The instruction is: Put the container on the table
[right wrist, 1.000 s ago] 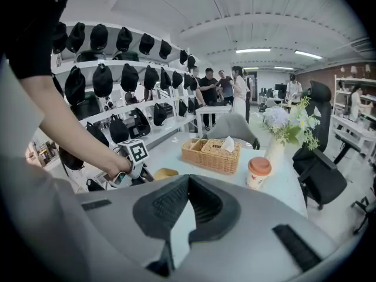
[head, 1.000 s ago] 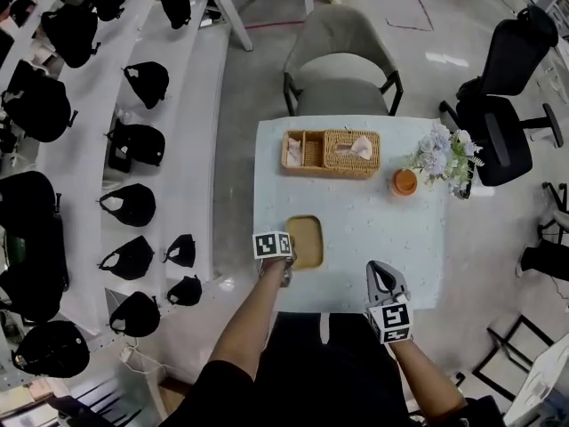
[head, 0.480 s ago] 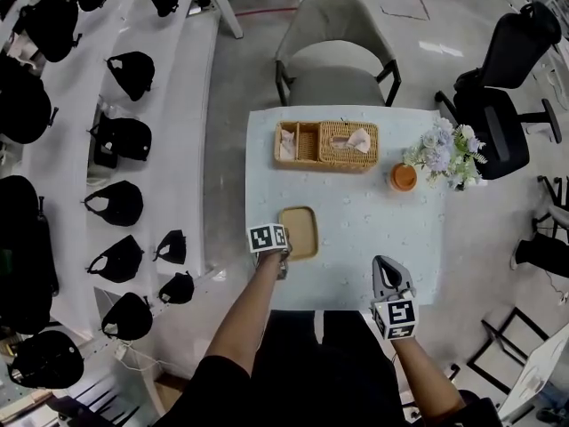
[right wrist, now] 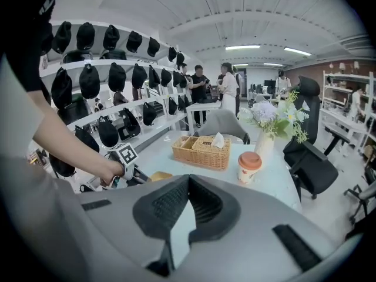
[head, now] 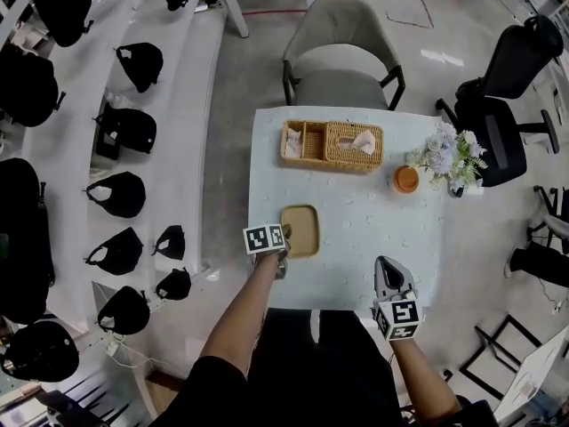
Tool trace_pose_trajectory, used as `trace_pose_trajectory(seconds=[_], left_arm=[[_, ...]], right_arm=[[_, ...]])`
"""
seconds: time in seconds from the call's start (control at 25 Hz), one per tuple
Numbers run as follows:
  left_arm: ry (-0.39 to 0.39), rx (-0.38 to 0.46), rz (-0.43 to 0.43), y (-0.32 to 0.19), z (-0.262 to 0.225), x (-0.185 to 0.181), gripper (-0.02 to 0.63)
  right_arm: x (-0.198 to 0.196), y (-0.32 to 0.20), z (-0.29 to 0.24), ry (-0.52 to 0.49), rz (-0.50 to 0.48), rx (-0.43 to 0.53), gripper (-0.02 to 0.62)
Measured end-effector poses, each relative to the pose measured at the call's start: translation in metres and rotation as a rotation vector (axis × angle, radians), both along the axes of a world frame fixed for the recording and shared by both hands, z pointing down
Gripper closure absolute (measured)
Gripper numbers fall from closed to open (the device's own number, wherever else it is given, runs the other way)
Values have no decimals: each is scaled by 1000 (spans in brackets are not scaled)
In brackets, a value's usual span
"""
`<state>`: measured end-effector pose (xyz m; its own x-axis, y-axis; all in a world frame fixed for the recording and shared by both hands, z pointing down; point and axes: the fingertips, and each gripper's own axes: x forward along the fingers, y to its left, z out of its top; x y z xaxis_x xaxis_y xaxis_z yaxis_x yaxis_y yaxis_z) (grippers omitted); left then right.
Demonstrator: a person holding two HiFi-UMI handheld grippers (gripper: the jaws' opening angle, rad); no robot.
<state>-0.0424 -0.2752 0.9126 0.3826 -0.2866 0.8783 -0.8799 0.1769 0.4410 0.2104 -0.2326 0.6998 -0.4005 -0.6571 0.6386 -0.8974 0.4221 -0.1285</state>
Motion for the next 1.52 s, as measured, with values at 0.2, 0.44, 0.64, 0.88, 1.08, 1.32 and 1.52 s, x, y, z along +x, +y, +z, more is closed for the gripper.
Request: trace_pose_trajectory(seconds=[0.2, 0.44, 0.64, 0.88, 1.08, 1.32, 1.52], left_arm=[[25, 100, -5, 2, -42, -8, 463], [103, 255, -25, 25, -114, -15, 463], [131, 411, -49, 44, -184, -12, 465], [83, 684, 45, 53, -288, 4, 467], [23, 868, 123, 62, -357, 17, 570], [-64, 923, 102, 57, -395, 7, 591], [-131, 947, 64, 48, -423, -3, 592]], right_arm=[[-9, 3, -14, -69, 49, -16, 597], [-10, 6, -40, -75, 69, 27, 597], [-17, 19, -70, -90, 80, -1, 597], [-33, 11, -117, -123, 46, 63, 597], [-31, 3, -142, -109, 20, 147, 597], [-28, -9, -162, -130, 27, 207, 597], [-19, -20, -193, -130, 38, 280, 597]])
